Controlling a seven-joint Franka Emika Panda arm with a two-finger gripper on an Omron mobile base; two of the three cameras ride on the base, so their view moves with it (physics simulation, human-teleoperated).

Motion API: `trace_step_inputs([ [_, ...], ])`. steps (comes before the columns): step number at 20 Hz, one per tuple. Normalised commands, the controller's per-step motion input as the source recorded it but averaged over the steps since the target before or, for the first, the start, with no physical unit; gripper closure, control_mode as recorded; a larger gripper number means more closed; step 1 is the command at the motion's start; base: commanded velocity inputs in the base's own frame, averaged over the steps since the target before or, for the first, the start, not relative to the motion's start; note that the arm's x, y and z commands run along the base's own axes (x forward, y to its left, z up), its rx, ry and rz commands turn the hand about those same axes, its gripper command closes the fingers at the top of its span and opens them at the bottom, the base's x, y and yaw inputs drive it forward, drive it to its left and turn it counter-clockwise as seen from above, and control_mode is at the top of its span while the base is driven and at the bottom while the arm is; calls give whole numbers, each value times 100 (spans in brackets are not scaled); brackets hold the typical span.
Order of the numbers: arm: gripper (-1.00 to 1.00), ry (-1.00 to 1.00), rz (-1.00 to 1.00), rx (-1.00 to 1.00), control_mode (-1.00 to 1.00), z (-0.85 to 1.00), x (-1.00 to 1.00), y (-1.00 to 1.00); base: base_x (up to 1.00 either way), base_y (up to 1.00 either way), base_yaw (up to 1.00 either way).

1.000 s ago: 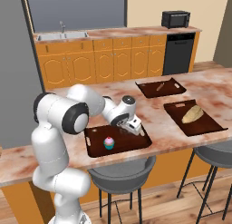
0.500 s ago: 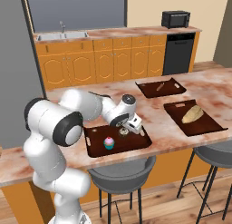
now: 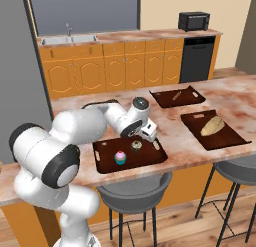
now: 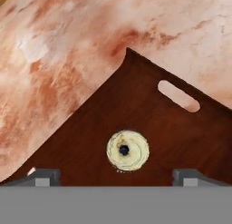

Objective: Take the cupcakes from the fridge and place them on the empty tray on the dining counter.

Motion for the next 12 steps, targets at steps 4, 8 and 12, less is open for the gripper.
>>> trace_step_inputs([
  [4, -100, 2, 4, -4, -100, 100, -56, 0, 0, 0, 0],
  [8, -100, 2, 5, -10, -100, 100, -70, 0, 0, 0, 0],
  [12, -100, -4, 10, -18, -100, 84, -100, 17, 0, 0, 0],
])
